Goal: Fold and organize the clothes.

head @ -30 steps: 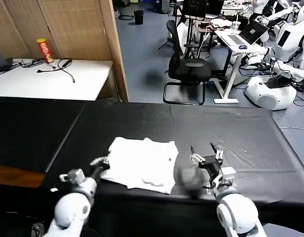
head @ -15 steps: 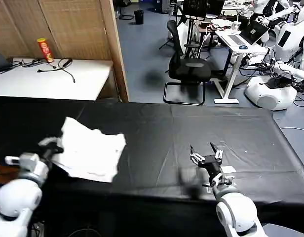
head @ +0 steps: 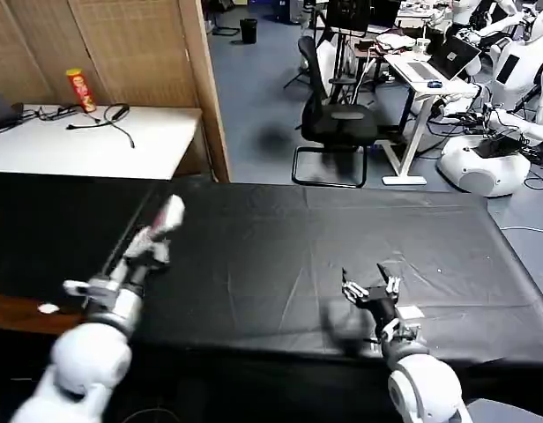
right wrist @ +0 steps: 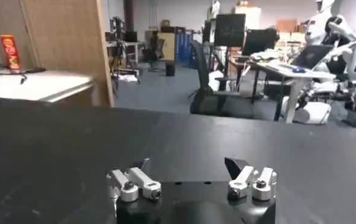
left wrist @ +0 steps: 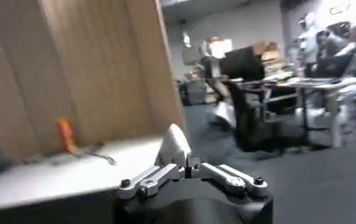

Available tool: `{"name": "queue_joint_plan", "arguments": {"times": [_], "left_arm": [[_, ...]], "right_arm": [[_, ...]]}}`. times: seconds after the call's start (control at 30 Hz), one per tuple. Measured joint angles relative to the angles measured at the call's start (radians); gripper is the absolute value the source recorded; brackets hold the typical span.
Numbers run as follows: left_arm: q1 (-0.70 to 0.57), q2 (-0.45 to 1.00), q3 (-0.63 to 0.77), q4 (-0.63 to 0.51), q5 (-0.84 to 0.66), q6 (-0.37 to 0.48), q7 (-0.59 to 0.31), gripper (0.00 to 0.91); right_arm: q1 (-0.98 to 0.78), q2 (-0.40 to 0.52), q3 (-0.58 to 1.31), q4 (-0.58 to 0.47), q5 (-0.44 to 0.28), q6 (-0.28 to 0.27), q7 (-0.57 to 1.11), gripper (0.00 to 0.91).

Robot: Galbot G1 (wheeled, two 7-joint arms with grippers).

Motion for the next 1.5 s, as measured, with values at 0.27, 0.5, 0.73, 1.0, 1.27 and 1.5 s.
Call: {"name": "queue_joint_plan", "arguments": {"times": [0.27,0.5,0.73,1.0,1.27,1.5], "left_arm": [[-0.052,-0.159,0.247,0.098,0.027,-0.038,-0.035,0.878],[-0.047,-0.197,0.286,0.104,0.069,-0.061,0.093,0.878],[-0.046,-0.154,0.233,0.068,0.054,-0.119,0.118,0.878],[-0.010,-0.128,0.182,0.051,0.083,-0.135,0.119,0.878],[0.029,-0.124,0.143,0.030,0.072,-0.132,0.113,0.878],[0.060,-0.126,0.112,0.021,0.074,-0.140,0.112,0.878]], "right_arm": [[0.009,-0.007,-0.024,-0.011,0.082,-0.034,-0.006,0.878],[0.032,-0.025,-0.065,-0.013,0.187,-0.091,-0.017,0.878],[0.082,-0.007,-0.134,-0.056,0.217,-0.110,-0.002,0.878],[0.141,0.047,-0.225,-0.142,0.157,-0.091,0.000,0.644],[0.175,0.090,-0.260,-0.216,0.138,-0.081,-0.003,0.068],[0.179,0.090,-0.253,-0.223,0.136,-0.086,-0.007,0.029]]}}
